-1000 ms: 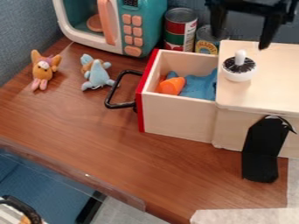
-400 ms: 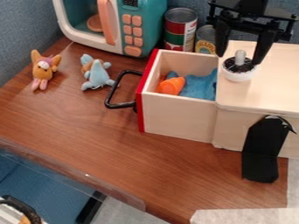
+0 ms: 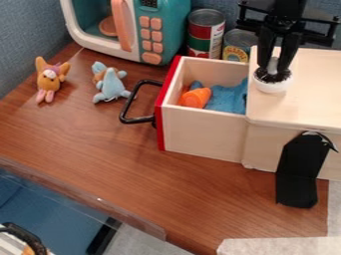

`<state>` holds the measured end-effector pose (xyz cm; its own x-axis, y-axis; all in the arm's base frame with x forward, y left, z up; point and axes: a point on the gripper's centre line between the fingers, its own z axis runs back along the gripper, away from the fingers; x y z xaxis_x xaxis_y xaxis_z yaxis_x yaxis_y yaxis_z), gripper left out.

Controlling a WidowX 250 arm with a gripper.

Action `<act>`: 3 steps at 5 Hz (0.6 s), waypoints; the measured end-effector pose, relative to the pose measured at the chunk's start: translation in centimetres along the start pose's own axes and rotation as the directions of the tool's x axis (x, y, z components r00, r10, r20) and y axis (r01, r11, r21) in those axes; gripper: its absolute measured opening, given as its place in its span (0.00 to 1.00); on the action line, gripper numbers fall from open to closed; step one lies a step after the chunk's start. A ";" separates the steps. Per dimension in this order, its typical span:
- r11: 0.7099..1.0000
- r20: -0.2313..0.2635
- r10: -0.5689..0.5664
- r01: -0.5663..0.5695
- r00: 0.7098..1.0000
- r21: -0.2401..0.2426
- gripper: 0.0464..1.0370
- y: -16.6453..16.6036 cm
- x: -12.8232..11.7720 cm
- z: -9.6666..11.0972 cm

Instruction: Mushroom put down

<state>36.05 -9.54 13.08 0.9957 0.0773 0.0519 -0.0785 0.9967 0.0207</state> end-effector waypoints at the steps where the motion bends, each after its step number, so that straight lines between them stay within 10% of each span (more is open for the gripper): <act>1: 1.000 -0.015 0.023 -0.023 1.000 0.007 0.15 0.9 0.0 -0.1; 3: 0.992 0.082 0.128 -0.128 0.988 0.004 0.15 6.8 -2.7 3.9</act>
<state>32.59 -3.05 17.00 0.9700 0.2015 0.1358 -0.2058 0.9784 0.0181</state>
